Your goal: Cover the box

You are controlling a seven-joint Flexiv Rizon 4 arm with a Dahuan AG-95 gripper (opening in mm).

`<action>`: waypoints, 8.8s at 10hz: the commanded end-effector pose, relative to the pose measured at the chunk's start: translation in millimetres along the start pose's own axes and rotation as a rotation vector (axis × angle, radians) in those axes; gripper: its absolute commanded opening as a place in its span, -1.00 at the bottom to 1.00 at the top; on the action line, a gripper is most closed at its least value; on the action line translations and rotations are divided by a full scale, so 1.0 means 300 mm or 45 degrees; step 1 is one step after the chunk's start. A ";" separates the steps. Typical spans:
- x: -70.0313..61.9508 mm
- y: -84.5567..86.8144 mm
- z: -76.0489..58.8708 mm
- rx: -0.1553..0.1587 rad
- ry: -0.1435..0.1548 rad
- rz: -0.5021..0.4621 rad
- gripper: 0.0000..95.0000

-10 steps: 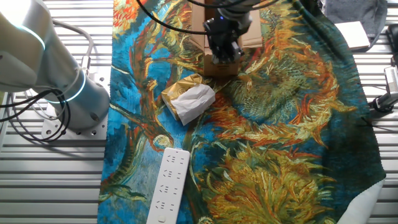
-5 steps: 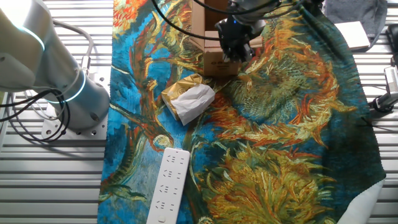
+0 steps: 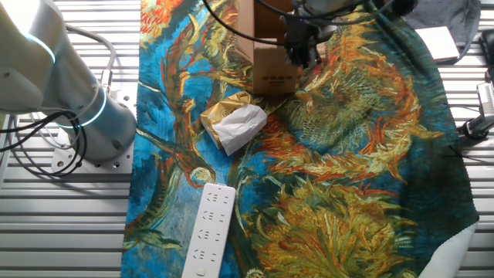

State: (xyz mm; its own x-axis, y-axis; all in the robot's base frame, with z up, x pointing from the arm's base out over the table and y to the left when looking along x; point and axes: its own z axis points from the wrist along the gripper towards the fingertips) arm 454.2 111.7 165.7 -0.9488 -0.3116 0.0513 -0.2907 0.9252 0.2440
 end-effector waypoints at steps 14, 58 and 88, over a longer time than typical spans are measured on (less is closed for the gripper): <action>-0.019 0.059 0.184 0.059 -0.060 0.029 -1.00; -0.171 0.812 0.149 0.111 -0.003 0.147 -1.00; -0.249 0.827 0.268 0.335 0.025 -0.032 -1.00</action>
State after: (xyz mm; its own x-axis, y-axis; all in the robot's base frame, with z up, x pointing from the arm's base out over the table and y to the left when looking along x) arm 444.0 387.3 144.7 -0.9447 -0.3210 0.0672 -0.3217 0.9468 0.0000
